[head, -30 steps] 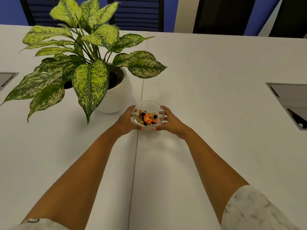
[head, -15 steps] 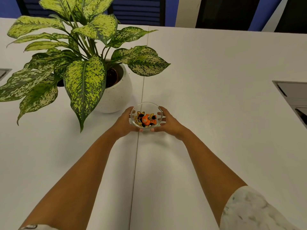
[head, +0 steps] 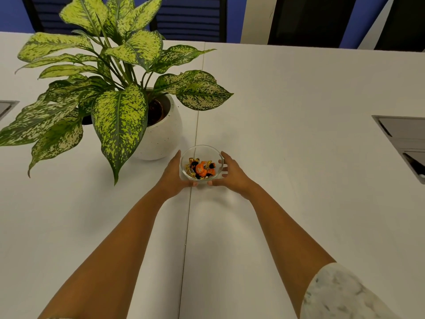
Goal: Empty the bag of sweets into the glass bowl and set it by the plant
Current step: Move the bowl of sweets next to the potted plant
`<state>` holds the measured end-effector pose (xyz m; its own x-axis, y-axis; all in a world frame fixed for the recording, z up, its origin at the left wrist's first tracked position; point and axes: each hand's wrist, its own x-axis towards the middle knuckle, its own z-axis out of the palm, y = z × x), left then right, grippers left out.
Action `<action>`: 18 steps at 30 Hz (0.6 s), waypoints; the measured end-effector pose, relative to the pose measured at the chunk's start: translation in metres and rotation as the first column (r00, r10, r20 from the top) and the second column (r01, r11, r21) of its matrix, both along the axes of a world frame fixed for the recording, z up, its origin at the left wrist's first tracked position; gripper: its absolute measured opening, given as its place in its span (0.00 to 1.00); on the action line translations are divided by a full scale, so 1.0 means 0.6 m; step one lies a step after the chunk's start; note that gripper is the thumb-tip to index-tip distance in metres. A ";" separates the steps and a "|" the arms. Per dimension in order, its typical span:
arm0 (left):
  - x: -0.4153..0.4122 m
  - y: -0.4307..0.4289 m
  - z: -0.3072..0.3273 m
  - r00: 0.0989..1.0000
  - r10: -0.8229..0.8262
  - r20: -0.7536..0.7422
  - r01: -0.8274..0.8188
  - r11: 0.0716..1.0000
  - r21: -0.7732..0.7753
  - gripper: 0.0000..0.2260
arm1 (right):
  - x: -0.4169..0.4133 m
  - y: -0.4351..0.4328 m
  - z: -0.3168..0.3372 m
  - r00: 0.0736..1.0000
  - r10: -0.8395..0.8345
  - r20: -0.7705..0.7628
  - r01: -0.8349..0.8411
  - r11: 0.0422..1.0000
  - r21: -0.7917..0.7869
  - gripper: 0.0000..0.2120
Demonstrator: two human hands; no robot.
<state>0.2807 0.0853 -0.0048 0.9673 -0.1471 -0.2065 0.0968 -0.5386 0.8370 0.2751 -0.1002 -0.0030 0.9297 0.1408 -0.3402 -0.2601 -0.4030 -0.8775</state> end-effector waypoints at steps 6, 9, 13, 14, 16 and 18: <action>-0.019 -0.007 -0.003 0.998 0.023 0.051 -0.022 1.000 -0.015 0.37 | -0.017 0.000 0.004 0.999 -0.053 0.006 0.053 0.998 -0.014 0.48; -0.030 -0.006 0.004 0.997 0.002 0.079 -0.001 1.000 -0.011 0.35 | -0.026 -0.002 0.013 0.999 -0.049 0.012 0.049 0.999 -0.022 0.45; -0.051 -0.004 0.017 0.990 -0.024 0.142 0.017 0.998 0.055 0.34 | -0.053 -0.011 0.036 0.999 -0.040 0.020 0.041 0.999 -0.027 0.41; -0.053 -0.004 0.016 0.987 -0.020 0.156 0.009 0.997 0.072 0.34 | -0.060 -0.015 0.038 0.999 -0.029 0.034 0.031 0.999 -0.037 0.39; -0.067 -0.006 0.026 0.989 -0.015 0.146 0.001 0.995 0.099 0.34 | -0.079 -0.021 0.053 0.998 -0.010 0.068 0.017 0.995 -0.099 0.35; -0.082 -0.015 0.043 0.988 -0.044 0.146 0.025 0.991 0.129 0.33 | -0.108 -0.031 0.076 0.989 0.028 0.148 -0.001 0.983 -0.182 0.31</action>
